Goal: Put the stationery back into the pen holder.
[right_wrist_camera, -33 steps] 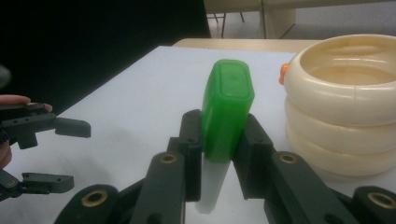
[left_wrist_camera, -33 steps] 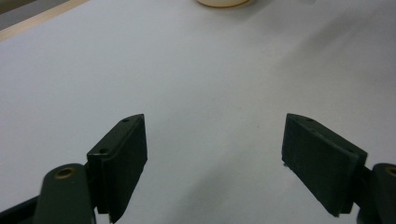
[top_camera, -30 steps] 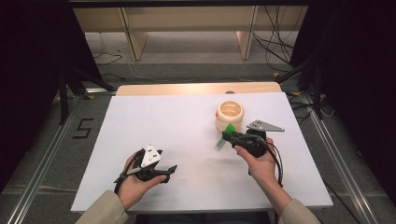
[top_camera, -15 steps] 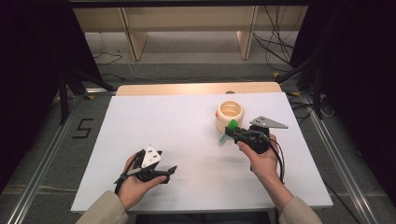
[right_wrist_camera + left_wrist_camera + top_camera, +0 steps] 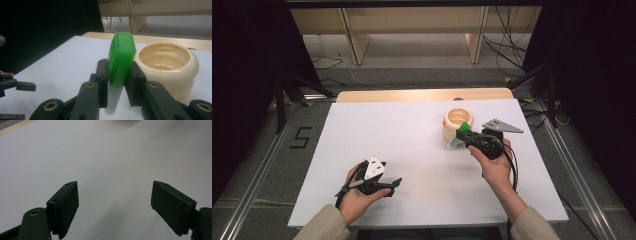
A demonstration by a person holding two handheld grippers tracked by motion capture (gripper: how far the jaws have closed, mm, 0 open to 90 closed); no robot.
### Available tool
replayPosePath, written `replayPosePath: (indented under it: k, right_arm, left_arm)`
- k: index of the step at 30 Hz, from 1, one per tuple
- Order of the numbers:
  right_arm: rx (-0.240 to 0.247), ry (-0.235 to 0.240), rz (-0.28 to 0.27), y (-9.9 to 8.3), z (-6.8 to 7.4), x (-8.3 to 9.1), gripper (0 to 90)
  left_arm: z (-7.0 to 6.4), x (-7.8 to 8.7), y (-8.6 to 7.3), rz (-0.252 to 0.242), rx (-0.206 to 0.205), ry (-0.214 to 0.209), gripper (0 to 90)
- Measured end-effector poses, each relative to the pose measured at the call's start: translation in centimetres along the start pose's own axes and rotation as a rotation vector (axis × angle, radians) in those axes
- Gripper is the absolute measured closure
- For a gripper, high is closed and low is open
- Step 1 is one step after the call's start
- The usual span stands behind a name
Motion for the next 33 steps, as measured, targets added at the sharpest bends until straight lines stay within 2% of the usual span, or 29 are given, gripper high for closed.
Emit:
replayPosePath:
  k: [10, 33]
  right_arm:
    - [-0.005, -0.028, -0.023, 0.9, -0.8, 0.3, 74.8]
    - [-0.01, -0.051, -0.061, 2.2, -1.4, 0.7, 74.8]
  left_arm:
    - [0.1, 0.0, 0.0, 0.0, -0.002, 0.004, 22.3]
    - [0.0, -0.1, 0.1, 0.002, -0.003, 0.003, 22.3]
Point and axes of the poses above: each handheld gripper's, and its own axes: x roughly backward along the jaws, y roughly out of its top, z roughly to its left, the point moved 3 cm from there along -x, roughly forward along the jaws, and after that the axes turned 11 degrees about z, right-handed, at the moved point
